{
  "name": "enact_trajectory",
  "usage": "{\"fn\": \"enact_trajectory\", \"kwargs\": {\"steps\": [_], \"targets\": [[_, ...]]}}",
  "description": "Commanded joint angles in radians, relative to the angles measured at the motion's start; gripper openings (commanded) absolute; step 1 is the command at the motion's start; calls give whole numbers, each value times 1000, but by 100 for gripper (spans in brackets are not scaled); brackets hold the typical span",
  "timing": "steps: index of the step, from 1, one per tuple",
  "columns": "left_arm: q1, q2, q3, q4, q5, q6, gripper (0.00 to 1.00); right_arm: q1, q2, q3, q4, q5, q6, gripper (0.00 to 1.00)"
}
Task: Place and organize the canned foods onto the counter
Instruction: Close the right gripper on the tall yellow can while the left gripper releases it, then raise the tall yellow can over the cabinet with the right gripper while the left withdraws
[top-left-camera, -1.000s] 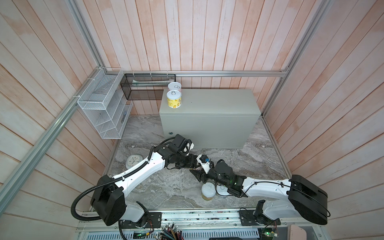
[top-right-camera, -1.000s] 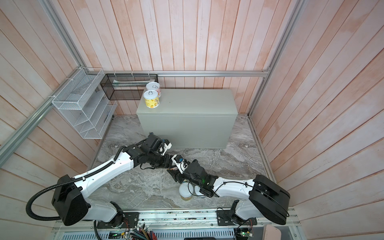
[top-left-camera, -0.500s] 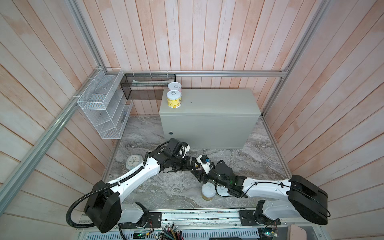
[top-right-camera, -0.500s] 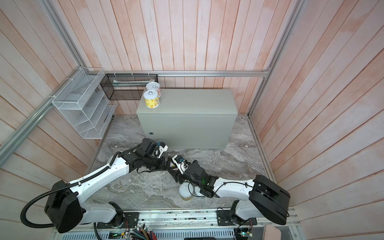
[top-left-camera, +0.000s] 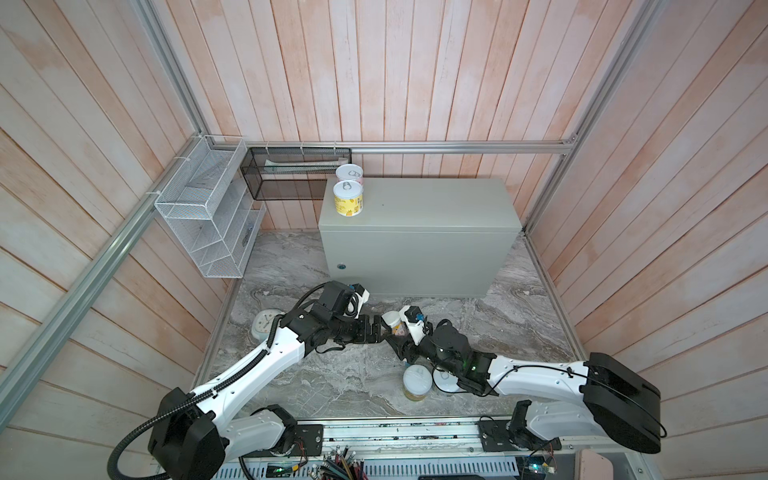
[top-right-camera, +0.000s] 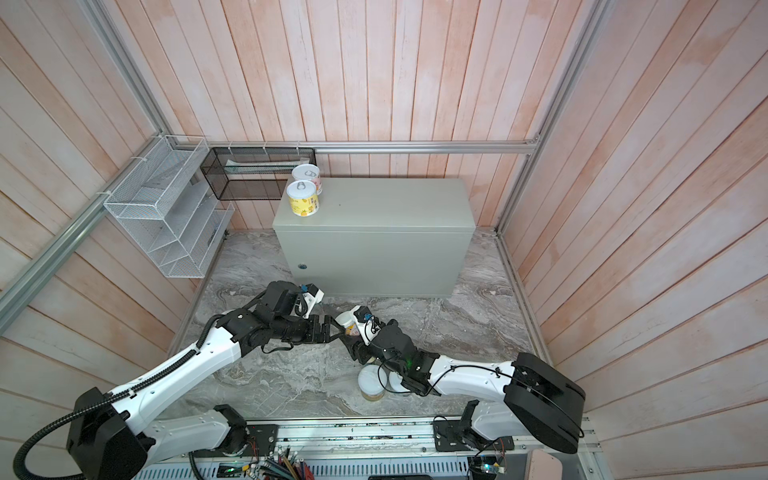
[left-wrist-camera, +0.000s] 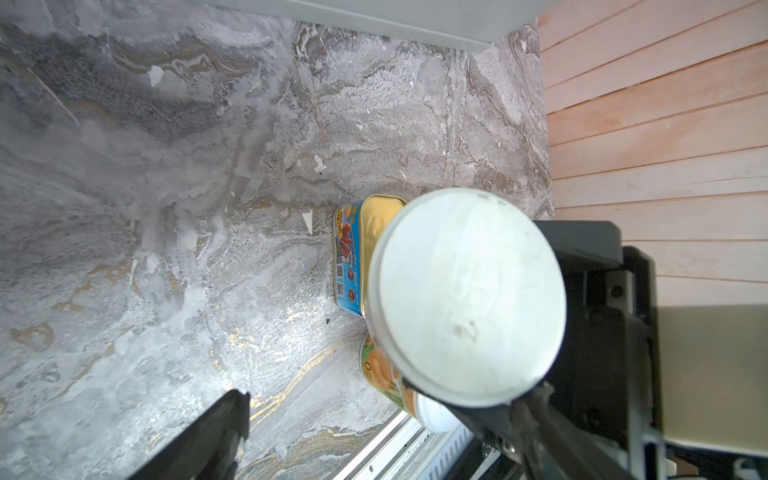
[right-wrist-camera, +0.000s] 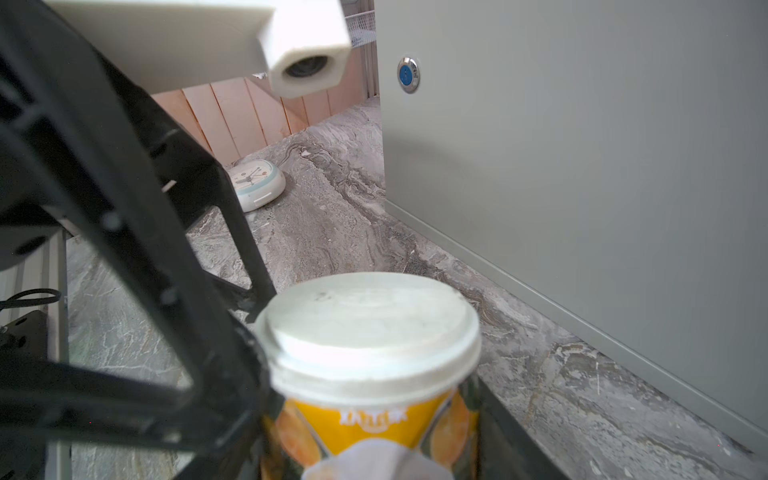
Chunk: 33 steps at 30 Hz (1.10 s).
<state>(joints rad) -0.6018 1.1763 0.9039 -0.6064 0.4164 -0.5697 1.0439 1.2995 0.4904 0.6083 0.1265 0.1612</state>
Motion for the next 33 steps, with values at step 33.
{"fn": "enact_trajectory", "kwargs": {"steps": [33], "targets": [[67,-331,-221,43,-206,-109,100,-8,-138,307,-80,-23,-59,59]]}}
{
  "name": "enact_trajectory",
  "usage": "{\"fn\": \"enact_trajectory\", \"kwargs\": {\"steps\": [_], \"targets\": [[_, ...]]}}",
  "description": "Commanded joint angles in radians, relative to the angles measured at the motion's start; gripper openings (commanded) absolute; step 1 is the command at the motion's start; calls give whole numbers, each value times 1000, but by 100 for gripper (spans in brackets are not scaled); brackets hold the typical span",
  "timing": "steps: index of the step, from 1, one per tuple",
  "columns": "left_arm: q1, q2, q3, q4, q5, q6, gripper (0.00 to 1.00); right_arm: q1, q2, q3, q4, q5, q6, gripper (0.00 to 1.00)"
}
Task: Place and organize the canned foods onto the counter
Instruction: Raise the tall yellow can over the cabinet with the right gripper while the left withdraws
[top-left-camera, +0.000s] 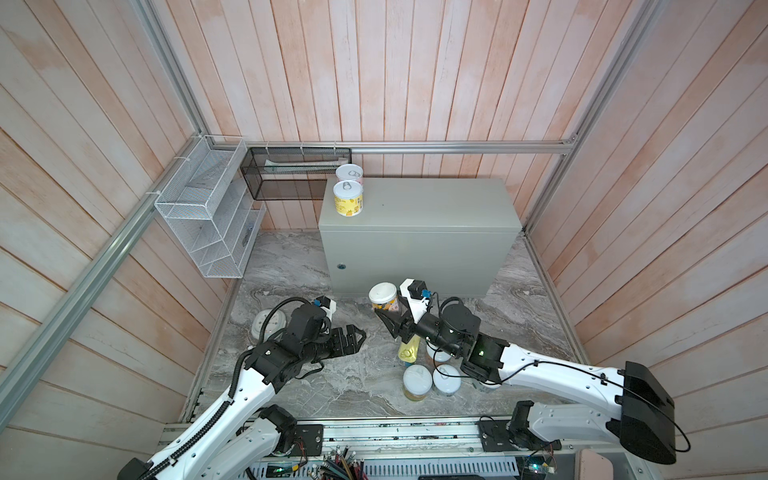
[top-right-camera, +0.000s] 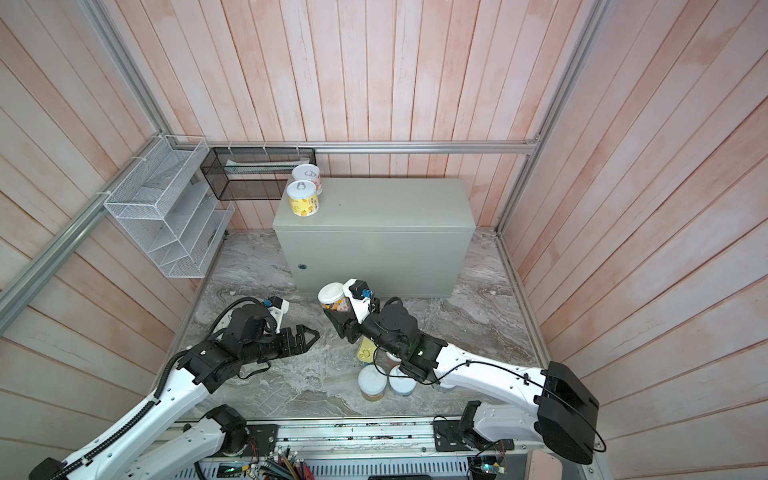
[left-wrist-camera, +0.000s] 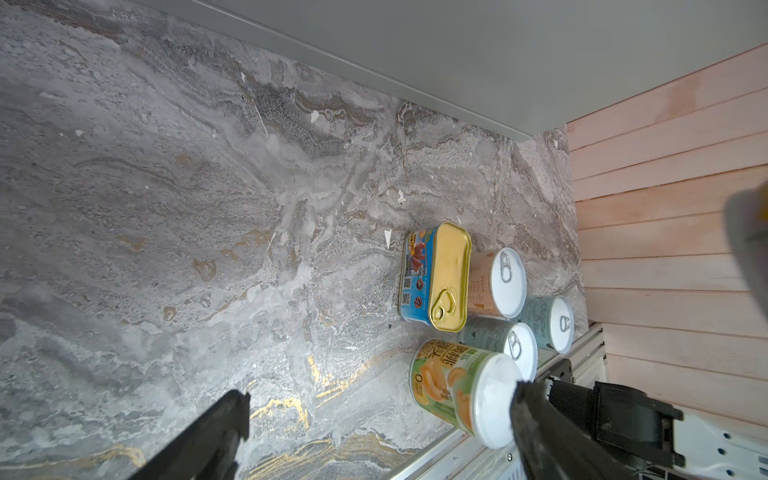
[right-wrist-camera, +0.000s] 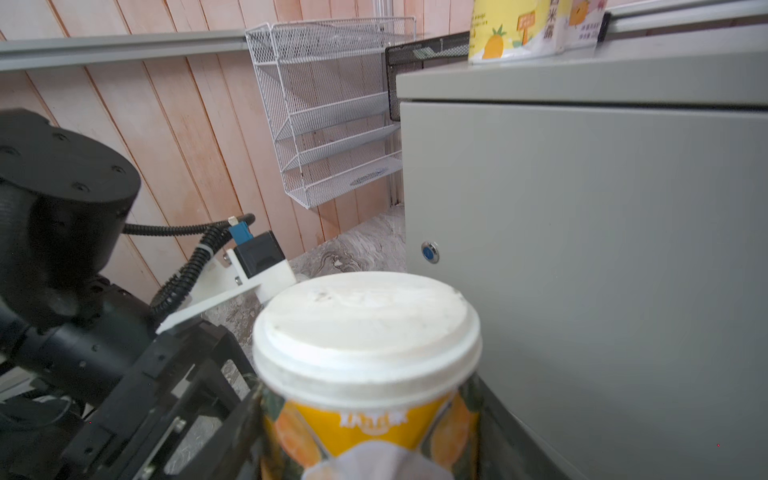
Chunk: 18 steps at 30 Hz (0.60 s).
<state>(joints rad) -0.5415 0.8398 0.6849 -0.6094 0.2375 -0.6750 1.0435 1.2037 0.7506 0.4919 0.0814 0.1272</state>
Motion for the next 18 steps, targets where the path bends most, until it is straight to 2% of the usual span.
{"fn": "enact_trajectory", "kwargs": {"steps": [1,10,18], "targets": [[6,9,-4,49,-30,-3,100,-9,-50,48,40,26,-29,59],[8,24,-60,138,-34,-9,100,-50,-65,153,-54,27,-49,61],[13,52,-81,191,-26,-4,100,-111,-2,307,-112,-20,-86,62]]}}
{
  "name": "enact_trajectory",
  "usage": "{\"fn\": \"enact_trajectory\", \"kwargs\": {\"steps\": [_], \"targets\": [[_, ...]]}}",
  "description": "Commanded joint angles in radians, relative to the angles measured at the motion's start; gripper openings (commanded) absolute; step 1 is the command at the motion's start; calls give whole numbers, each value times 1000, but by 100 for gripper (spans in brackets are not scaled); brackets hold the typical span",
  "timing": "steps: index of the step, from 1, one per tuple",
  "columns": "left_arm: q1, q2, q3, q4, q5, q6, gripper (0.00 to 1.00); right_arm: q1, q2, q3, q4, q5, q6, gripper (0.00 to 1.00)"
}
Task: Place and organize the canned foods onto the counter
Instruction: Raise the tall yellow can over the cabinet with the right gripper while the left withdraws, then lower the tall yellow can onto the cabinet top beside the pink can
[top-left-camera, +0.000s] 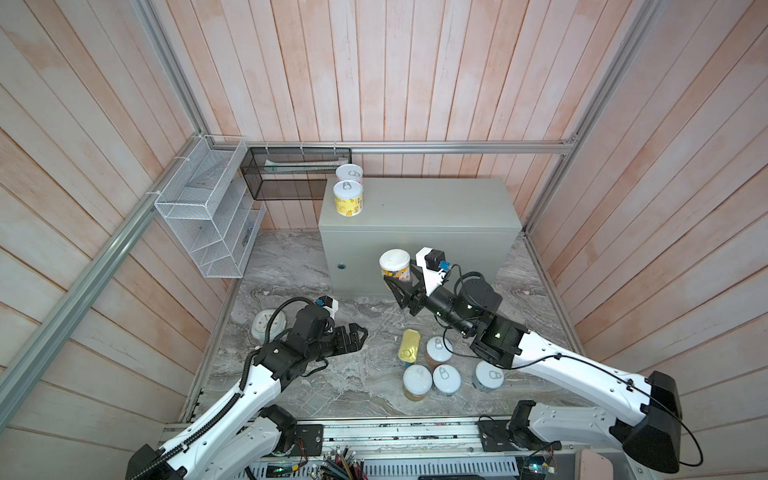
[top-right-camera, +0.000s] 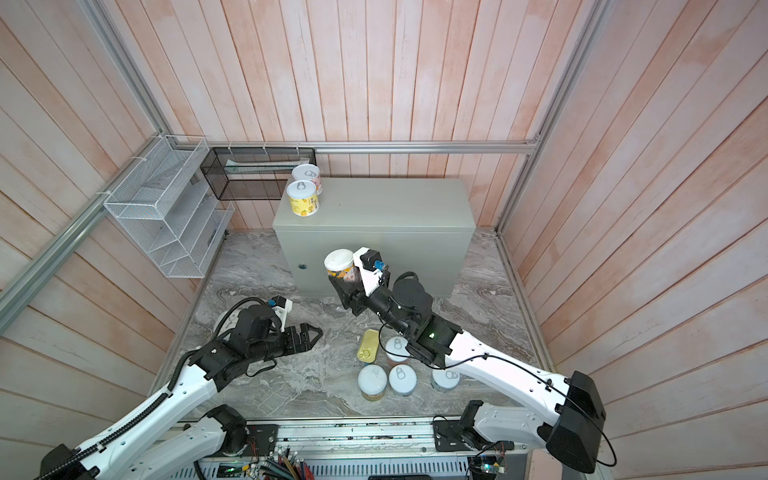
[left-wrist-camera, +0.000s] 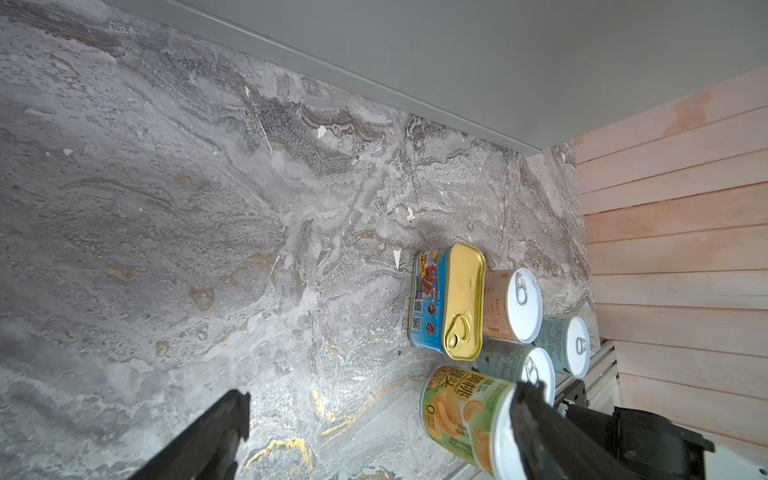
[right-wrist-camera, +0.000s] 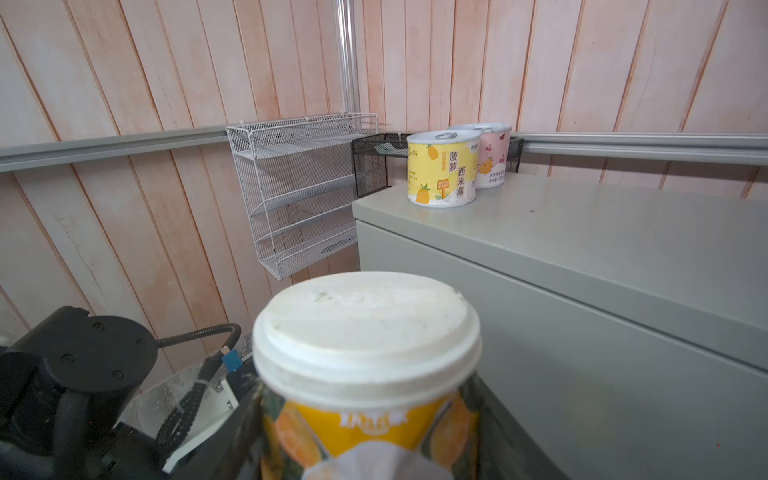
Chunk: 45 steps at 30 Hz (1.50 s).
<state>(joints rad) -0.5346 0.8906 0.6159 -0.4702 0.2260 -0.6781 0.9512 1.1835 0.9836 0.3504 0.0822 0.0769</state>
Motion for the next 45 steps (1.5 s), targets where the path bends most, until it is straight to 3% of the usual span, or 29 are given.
{"fn": "enact_trajectory", "kwargs": {"steps": [1,15,28,45], "targets": [[7,4,-14,56,-13,-1,100,-28,29,92,29,-27,-43,63],[8,-1,-42,99,15,-23,100,-205,240,449,-72,-132,-44,65],[8,-36,-43,63,8,-23,100,-233,460,694,-145,-80,-157,66],[10,-81,-47,10,-17,-13,100,-309,689,957,-203,-112,-144,67]]}}
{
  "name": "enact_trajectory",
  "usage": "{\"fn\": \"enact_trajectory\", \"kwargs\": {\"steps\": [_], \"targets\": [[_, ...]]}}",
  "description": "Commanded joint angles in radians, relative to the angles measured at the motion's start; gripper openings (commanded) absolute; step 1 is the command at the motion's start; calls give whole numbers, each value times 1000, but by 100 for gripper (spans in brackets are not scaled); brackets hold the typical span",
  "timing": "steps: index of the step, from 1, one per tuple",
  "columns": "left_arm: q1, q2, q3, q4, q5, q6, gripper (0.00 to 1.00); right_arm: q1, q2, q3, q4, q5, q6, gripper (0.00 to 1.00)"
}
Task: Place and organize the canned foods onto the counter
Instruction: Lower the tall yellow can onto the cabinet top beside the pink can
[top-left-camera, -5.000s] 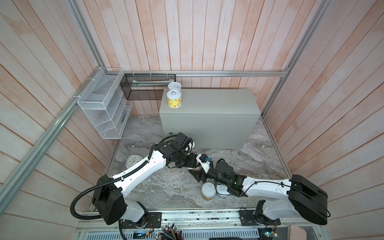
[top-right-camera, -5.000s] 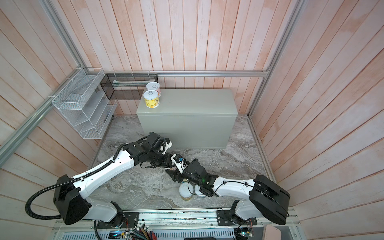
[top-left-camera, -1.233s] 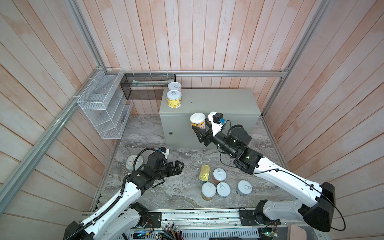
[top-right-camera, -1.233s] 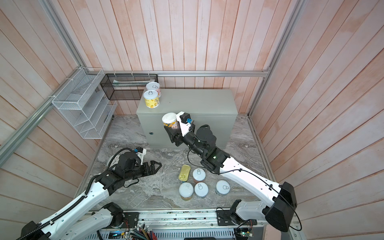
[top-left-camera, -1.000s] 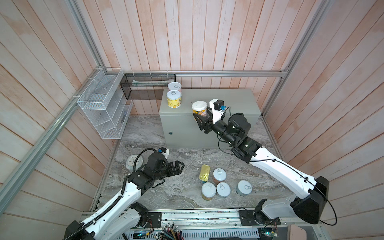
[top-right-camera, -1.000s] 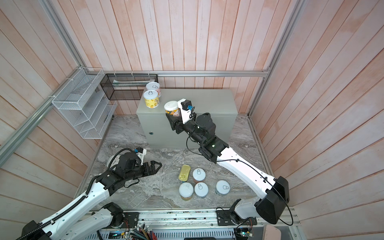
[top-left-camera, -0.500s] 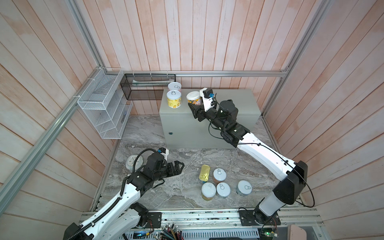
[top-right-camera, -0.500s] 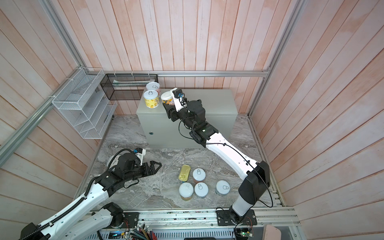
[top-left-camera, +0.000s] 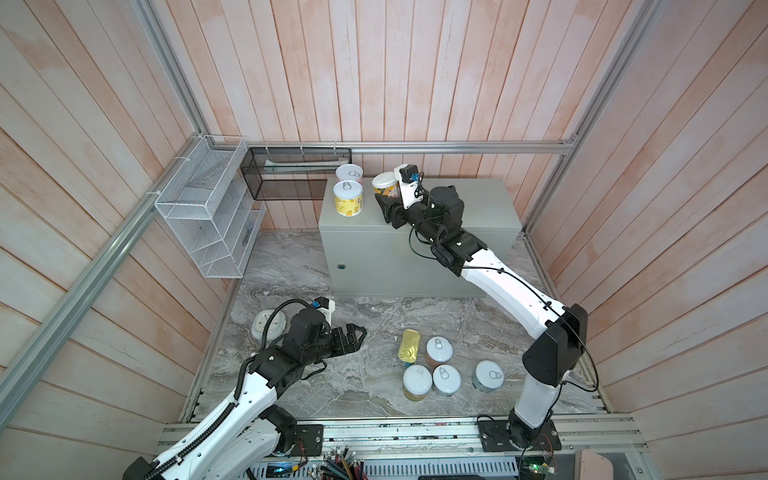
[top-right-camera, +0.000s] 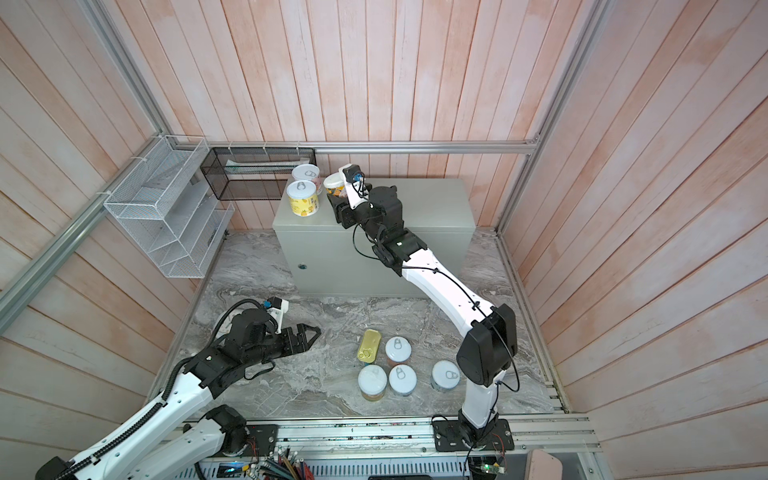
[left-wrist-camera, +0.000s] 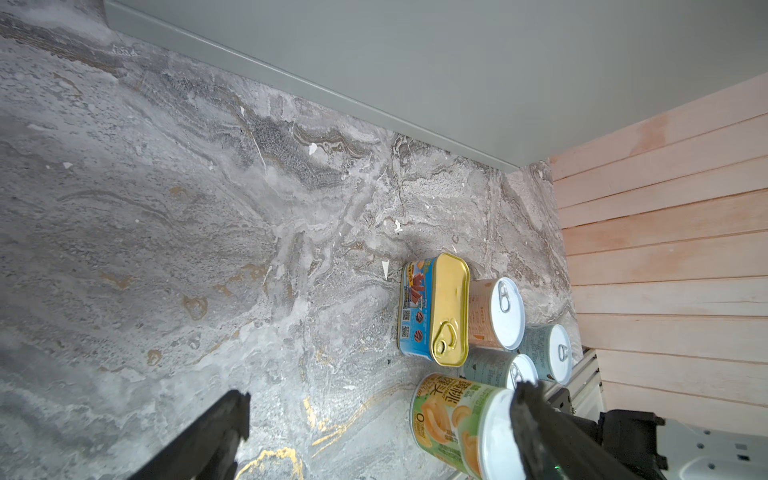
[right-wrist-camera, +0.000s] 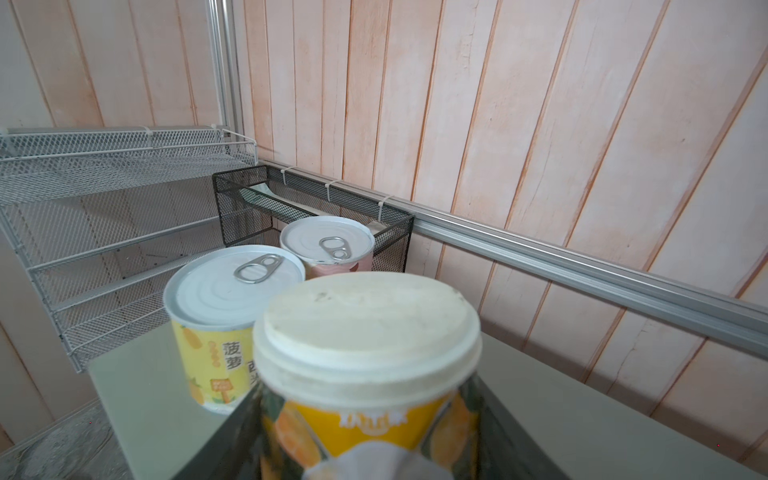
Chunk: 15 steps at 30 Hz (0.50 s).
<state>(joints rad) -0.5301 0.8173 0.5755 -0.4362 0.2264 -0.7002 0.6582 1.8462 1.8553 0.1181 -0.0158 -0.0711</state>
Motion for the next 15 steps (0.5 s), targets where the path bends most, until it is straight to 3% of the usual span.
{"fn": "enact_trajectory", "kwargs": {"steps": [1,15], "targets": [[5,-7,-2,-29,-18,11,100,-21,49,111,13,-17,4,67],[5,-33,-14,-52,-36,4,100,-47,390,618,-222,-33,-7,67]]}}
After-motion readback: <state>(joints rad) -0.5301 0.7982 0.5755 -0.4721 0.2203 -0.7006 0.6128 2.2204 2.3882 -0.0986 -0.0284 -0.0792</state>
